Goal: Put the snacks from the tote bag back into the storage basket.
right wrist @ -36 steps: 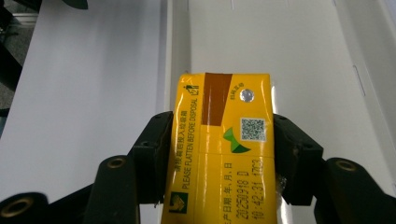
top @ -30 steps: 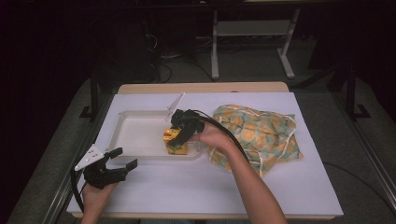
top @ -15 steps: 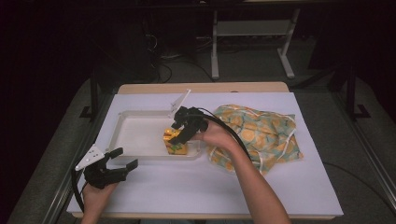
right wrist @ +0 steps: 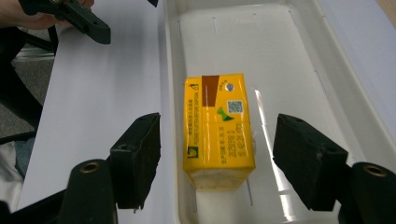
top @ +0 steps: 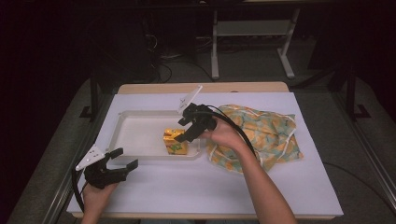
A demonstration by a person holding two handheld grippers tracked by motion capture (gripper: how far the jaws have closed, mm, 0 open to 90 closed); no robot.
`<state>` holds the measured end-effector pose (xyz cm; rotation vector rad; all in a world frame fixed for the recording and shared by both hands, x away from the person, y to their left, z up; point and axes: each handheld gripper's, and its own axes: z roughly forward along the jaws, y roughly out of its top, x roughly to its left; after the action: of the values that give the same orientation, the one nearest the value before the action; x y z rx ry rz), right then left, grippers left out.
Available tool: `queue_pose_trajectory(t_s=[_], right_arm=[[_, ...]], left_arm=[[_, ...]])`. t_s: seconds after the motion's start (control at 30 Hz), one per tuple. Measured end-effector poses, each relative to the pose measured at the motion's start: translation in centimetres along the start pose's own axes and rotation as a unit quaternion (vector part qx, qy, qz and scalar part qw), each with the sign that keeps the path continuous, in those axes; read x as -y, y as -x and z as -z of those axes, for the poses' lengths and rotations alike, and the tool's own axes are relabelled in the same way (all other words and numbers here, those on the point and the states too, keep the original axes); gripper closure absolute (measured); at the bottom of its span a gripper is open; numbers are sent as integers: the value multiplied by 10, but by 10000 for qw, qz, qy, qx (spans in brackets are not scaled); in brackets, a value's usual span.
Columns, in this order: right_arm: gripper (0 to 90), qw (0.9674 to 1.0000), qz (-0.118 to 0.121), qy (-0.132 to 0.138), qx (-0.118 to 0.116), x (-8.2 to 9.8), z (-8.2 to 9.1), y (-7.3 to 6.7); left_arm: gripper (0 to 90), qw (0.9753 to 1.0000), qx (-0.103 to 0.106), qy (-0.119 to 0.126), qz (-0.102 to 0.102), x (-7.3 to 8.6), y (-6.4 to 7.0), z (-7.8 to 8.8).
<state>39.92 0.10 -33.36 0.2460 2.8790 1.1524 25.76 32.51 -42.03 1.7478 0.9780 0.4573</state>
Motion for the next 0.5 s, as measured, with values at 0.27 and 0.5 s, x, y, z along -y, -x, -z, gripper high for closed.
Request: queue_pose_trajectory(t_s=[0.27, 0.5], right_arm=[[314, 9998, -56, 126, 140, 11, 17, -2], [313, 9995, -139, 152, 224, 22, 29, -1]], left_arm=[[160, 10000, -1, -35, -7, 0, 1, -1], [160, 10000, 0, -52, -14, 0, 1, -1]])
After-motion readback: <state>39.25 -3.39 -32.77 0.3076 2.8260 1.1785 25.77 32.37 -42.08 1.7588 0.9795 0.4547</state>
